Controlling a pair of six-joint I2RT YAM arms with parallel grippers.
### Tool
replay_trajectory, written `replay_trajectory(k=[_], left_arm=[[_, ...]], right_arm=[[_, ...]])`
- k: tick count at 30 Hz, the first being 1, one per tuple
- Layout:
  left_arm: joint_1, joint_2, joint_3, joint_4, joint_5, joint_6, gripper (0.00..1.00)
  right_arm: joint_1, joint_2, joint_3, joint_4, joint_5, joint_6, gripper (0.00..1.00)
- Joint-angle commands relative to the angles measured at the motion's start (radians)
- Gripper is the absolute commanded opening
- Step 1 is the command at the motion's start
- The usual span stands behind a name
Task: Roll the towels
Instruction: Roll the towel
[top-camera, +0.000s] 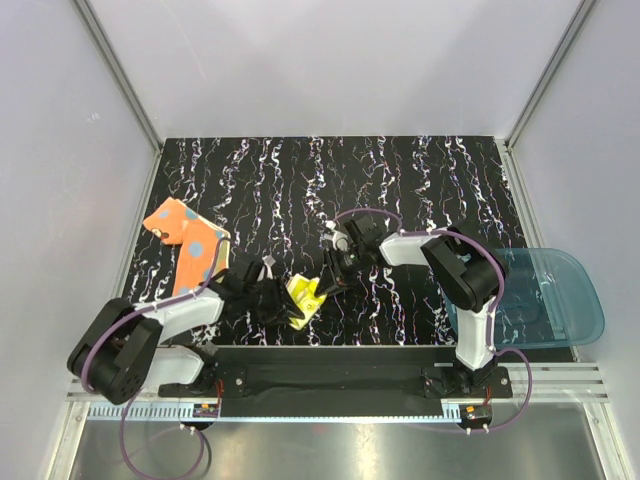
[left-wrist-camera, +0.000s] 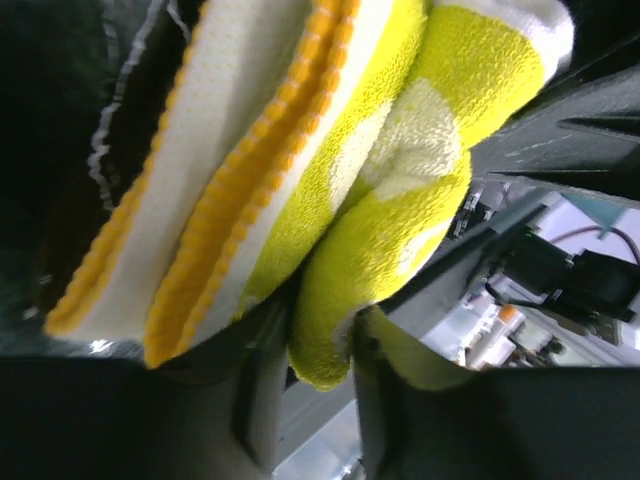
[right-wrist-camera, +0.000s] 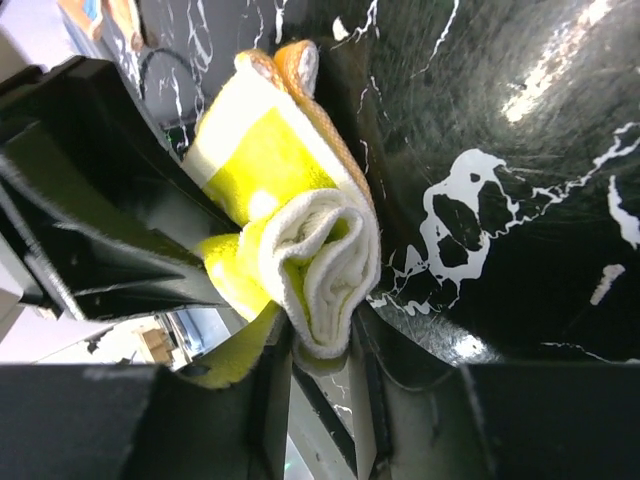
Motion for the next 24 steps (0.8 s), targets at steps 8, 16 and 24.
replay_trajectory(k=[8,16,24], left_arm=[[-0.009,-0.159,0.091,-0.370,-0.295,0.145,0.54],[-0.103,-0.274,0.255,-0.541,-0.504,0.243,0.57],[-0.382,-0.183,0.418,-0.578,-0.806,0.334,0.57]], right_arm=[[0.020,-0.039,0.092,-0.222,0.174,0.005,0.28],[0.023,-0.097,0.137,-0.383,0.266,0.005,0.28],[0.024,-0.099,0.181,-0.518,0.283,-0.029,0.27]])
